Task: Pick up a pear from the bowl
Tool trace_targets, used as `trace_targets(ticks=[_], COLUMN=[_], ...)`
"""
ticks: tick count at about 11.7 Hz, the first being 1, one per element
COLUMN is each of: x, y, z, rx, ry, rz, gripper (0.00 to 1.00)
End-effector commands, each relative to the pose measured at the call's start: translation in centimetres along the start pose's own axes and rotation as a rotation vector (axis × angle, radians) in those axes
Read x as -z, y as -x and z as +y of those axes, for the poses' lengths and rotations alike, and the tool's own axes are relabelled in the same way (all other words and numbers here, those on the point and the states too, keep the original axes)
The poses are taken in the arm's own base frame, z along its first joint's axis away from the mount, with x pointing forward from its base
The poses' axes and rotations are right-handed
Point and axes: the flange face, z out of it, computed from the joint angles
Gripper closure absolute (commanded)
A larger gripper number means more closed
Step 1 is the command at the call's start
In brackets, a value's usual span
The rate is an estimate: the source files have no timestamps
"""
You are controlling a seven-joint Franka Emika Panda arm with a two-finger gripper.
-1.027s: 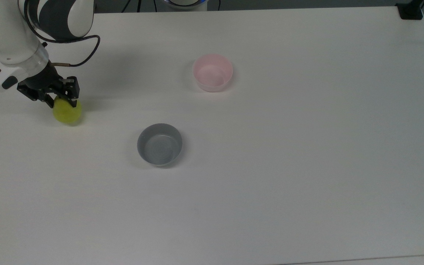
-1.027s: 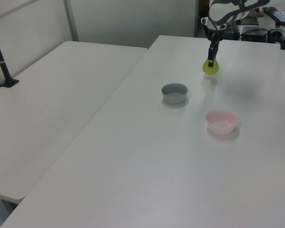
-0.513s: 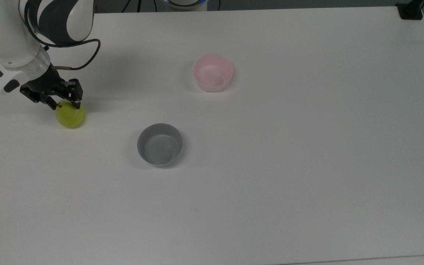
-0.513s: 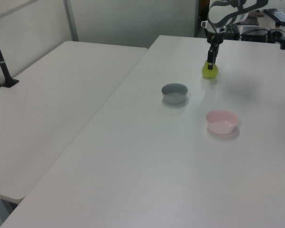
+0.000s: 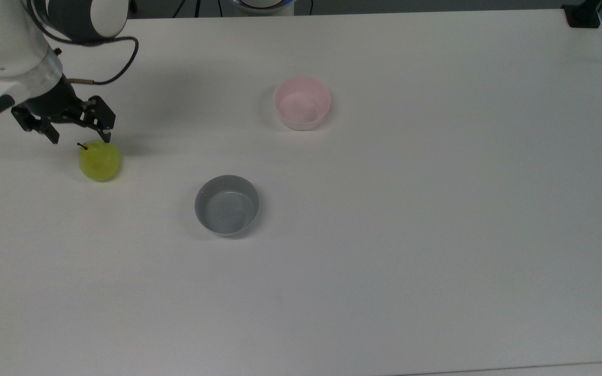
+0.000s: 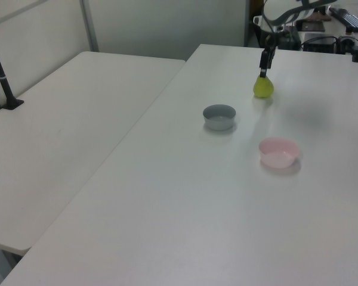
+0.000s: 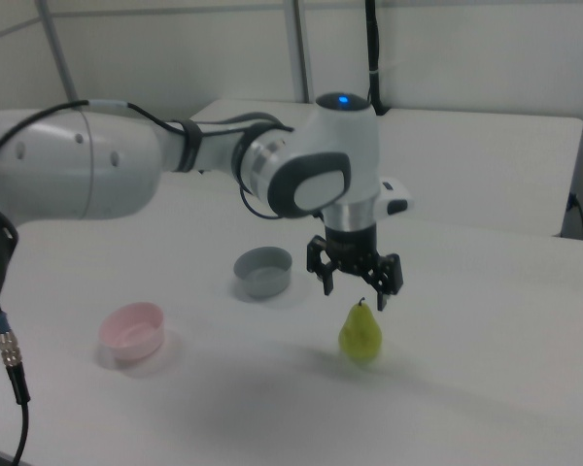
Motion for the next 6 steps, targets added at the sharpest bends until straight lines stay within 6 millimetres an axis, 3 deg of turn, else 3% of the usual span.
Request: trace_targets(ticks=[1,6], x=[6.6,15.5], y=[0.9,3.5], z=[-4.6,-11.0], rx=[-0.085,-0.127], ry=[0.046,0.023], rz=[-0.035,-0.044], gripper=[0.00,0.00])
